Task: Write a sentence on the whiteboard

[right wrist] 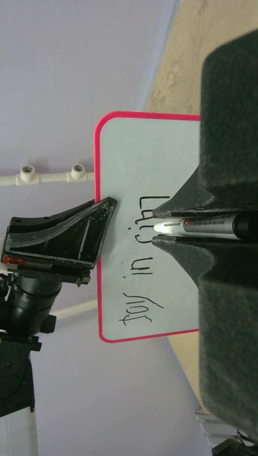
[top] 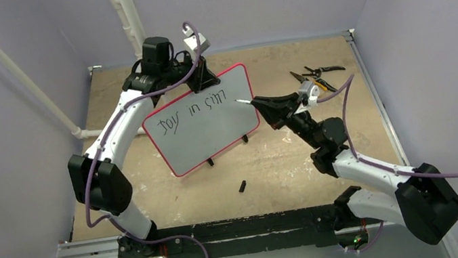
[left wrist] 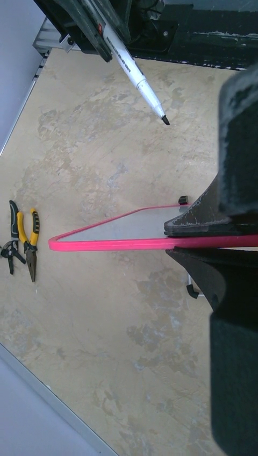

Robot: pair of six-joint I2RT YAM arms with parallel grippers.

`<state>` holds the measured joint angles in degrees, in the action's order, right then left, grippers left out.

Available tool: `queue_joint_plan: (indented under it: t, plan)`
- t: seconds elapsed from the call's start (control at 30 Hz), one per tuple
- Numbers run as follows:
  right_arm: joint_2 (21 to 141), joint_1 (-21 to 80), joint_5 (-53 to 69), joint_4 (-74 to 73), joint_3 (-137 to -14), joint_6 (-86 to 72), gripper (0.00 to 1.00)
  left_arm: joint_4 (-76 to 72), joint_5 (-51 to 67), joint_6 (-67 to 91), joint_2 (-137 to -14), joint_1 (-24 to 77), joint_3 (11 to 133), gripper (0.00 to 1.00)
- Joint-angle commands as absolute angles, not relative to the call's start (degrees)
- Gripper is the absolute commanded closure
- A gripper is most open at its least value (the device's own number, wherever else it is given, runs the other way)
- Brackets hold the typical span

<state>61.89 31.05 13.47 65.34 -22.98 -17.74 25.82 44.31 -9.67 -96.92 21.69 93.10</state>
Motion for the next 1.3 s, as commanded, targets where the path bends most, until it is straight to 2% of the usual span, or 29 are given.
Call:
queue_joint_plan:
  t: [0.0,0.2,0.4,0.87,1.27]
  plan:
    - [63.0,30.7,14.6,68.3,-26.6,-17.1,1.00,30.5,45.3,-12.2,-96.2,21.7,88.6,1.00]
    - [66.5,27.8,20.0,66.0,-30.6,-17.5,1.00,26.4,46.3,-10.3,-94.6,20.7,86.2,1.00]
    - [70.9,23.1,29.2,70.0,-31.9,-21.4,1.00,24.6,47.6,-9.4,-94.4,20.7,85.4,1.00]
    - [75.9,23.0,24.7,71.8,-33.6,-20.7,1.00,24.6,46.7,-9.7,-94.0,20.3,85.2,1.00]
    - [82.2,23.0,26.1,71.5,-39.8,-21.1,1.00,24.3,47.2,-9.8,-94.0,19.8,85.1,1.00]
